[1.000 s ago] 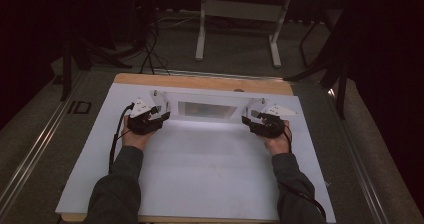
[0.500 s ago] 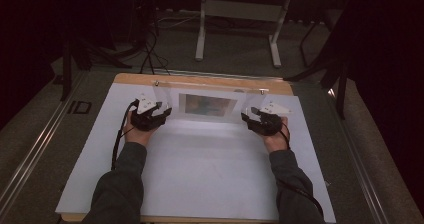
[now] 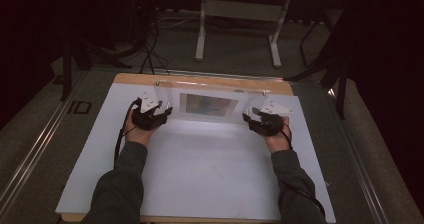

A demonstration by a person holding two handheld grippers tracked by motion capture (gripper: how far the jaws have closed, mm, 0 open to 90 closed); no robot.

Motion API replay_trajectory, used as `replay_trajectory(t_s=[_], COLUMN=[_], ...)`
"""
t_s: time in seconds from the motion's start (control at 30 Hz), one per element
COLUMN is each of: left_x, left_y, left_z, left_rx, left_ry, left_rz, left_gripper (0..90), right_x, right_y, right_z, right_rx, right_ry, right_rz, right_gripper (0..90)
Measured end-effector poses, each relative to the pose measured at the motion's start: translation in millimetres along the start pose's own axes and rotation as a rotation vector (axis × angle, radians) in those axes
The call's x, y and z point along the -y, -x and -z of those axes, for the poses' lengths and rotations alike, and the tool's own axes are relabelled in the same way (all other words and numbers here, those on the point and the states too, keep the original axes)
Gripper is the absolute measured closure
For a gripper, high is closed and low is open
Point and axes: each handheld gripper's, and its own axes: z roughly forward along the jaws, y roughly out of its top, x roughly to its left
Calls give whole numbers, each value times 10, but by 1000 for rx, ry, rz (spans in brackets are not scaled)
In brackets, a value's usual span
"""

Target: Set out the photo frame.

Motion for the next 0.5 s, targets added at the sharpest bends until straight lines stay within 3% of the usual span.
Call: replay_trajectory(t_s=[0.5], left_x=[44], left_y=[61], left_z=[190], left_rx=[43], left_ry=[-18], left_rz=[85], left_gripper=[520], right_x=[-3], right_y=[-41], right_z=[163], right_rx=[-51], right_ry=[15], right_rz=[-50], right_gripper=[495])
